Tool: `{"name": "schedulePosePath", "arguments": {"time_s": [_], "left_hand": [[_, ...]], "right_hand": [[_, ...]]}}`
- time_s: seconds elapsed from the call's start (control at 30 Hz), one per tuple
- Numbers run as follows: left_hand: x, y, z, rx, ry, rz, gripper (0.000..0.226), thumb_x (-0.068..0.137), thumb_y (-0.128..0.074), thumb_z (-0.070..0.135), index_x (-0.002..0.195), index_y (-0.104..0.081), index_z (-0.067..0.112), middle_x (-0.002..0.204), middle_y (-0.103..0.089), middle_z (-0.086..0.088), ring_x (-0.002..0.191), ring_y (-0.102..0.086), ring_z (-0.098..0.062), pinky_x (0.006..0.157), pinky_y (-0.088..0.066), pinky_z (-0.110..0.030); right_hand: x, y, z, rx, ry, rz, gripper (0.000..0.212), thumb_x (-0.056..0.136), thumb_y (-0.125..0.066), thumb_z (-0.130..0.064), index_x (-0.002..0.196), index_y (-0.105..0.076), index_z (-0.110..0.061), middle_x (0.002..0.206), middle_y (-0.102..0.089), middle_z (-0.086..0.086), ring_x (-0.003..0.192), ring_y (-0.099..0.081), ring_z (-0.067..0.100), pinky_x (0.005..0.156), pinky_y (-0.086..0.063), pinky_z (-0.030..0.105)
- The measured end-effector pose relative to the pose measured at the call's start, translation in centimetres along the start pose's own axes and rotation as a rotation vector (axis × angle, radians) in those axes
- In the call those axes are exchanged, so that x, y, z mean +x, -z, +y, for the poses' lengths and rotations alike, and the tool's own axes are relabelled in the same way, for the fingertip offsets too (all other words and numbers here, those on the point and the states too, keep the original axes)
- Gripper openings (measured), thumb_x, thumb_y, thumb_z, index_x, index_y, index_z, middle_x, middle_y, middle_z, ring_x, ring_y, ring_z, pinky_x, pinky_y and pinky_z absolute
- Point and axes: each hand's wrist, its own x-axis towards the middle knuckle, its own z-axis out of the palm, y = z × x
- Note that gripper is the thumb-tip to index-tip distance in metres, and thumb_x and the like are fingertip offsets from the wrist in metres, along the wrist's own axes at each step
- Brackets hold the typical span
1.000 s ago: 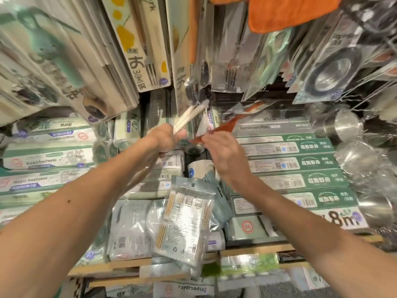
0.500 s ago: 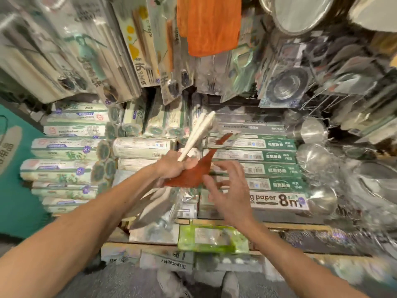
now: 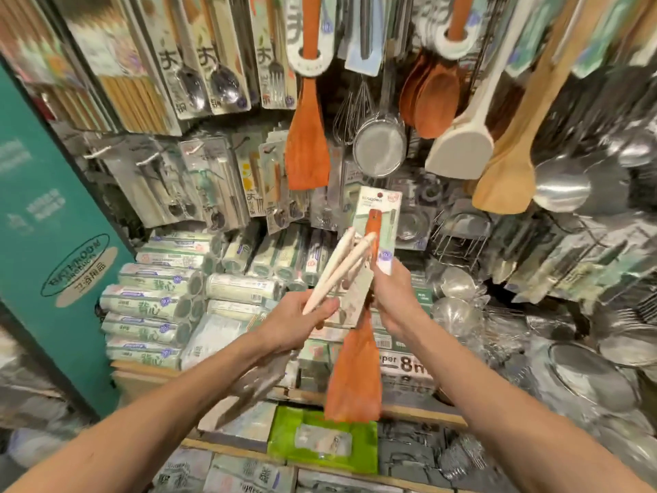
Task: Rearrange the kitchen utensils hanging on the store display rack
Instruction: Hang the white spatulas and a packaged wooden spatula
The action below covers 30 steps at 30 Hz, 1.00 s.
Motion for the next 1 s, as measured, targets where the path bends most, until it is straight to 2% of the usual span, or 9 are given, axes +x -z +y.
{"name": "schedulePosePath", "arguments": {"time_s": [0.07, 0.17, 0.2, 0.3, 0.4, 0.47, 0.6, 0.8, 1.0], "left_hand": [[-0.7, -0.3, 1.9, -0.121, 0.014, 0.096, 0.035, 0.097, -0.058, 0.041, 0.082, -0.056, 0.009, 0.057, -0.038, 0.002, 0.039, -0.030, -0.008, 0.037, -0.026, -0.021], [-1.2, -0.1, 4.9, -0.287, -0.006, 0.198, 0.043, 0.091, -0.059, 0.054, 0.083, -0.055, 0.012, 0.054, -0.039, 0.005, 0.041, -0.028, -0.009, 0.038, -0.023, -0.020], [-1.4, 0.1, 6.1, -0.341, -0.038, 0.219, 0.043, 0.089, -0.060, 0.054, 0.081, -0.054, 0.012, 0.055, -0.041, 0.005, 0.041, -0.029, -0.010, 0.037, -0.023, -0.019], [-1.8, 1.2, 9.9, -0.443, -0.101, 0.265, 0.039, 0.088, -0.061, 0.053, 0.079, -0.058, 0.016, 0.057, -0.049, 0.006, 0.037, -0.033, -0.007, 0.040, -0.022, -0.018], [-1.8, 2.6, 13.5, -0.538, -0.161, 0.254, 0.041, 0.085, -0.061, 0.059, 0.089, -0.061, 0.018, 0.052, -0.045, 0.008, 0.039, -0.026, -0.008, 0.047, -0.016, -0.025], [-1.5, 4.0, 15.5, -0.581, -0.196, 0.290, 0.046, 0.085, -0.067, 0.056, 0.100, -0.064, 0.012, 0.054, -0.049, 0.004, 0.040, -0.027, -0.010, 0.045, -0.018, -0.024], [-1.1, 6.0, 19.3, -0.639, -0.279, 0.337, 0.049, 0.076, -0.083, 0.041, 0.107, -0.073, 0.005, 0.076, -0.073, -0.018, 0.055, -0.050, -0.024, 0.052, -0.033, -0.033], [-0.1, 9.2, 22.3, -0.635, -0.303, 0.480, 0.025, 0.083, -0.080, 0.026, 0.091, -0.066, 0.006, 0.067, -0.062, -0.012, 0.039, -0.037, -0.013, 0.037, -0.025, -0.018], [1.3, 11.8, 24.5, -0.570, -0.338, 0.472, 0.017, 0.088, -0.074, 0.014, 0.095, -0.065, 0.000, 0.078, -0.070, -0.013, 0.033, -0.052, -0.004, 0.032, -0.036, -0.014]], "right_hand": [[-1.8, 0.4, -1.3, -0.044, 0.073, -0.018, 0.034, 0.094, -0.064, -0.043, 0.117, -0.063, -0.018, 0.104, -0.075, 0.006, 0.089, -0.074, 0.028, 0.069, -0.061, 0.039], [-3.0, 0.5, -2.9, -0.206, 0.189, -0.008, 0.090, 0.069, -0.067, -0.078, 0.137, -0.049, -0.021, 0.134, -0.061, 0.008, 0.118, -0.062, 0.038, 0.093, -0.054, 0.056], [-3.2, 0.3, -3.9, -0.222, 0.241, -0.043, 0.095, 0.069, -0.066, -0.079, 0.139, -0.047, -0.017, 0.135, -0.059, 0.011, 0.119, -0.060, 0.036, 0.095, -0.053, 0.054], [-5.2, -0.7, -7.9, -0.150, 0.390, -0.149, 0.036, 0.094, -0.066, -0.031, 0.121, -0.057, -0.009, 0.106, -0.068, 0.016, 0.090, -0.070, 0.028, 0.060, -0.059, 0.029], [-6.5, -2.1, -11.3, -0.129, 0.519, -0.232, 0.003, 0.098, -0.060, -0.018, 0.101, -0.061, -0.016, 0.082, -0.067, 0.006, 0.071, -0.071, 0.019, 0.052, -0.058, 0.028], [-6.6, -3.2, -13.3, -0.120, 0.565, -0.238, 0.004, 0.098, -0.059, -0.015, 0.101, -0.061, -0.015, 0.074, -0.065, -0.002, 0.060, -0.066, 0.006, 0.050, -0.055, 0.023], [-6.5, -5.4, -16.6, -0.089, 0.585, -0.259, 0.006, 0.101, -0.055, -0.020, 0.098, -0.061, -0.020, 0.070, -0.064, 0.001, 0.053, -0.063, 0.013, 0.044, -0.054, 0.028], [-5.5, -6.9, -19.4, -0.092, 0.642, -0.282, 0.020, 0.101, -0.053, -0.014, 0.093, -0.059, 0.003, 0.062, -0.060, 0.003, 0.047, -0.058, 0.014, 0.039, -0.049, 0.030], [-2.2, -9.6, -20.9, -0.248, 0.714, -0.104, 0.016, 0.099, -0.057, -0.025, 0.093, -0.068, -0.016, 0.078, -0.072, 0.001, 0.070, -0.067, 0.012, 0.065, -0.052, 0.028]]}}
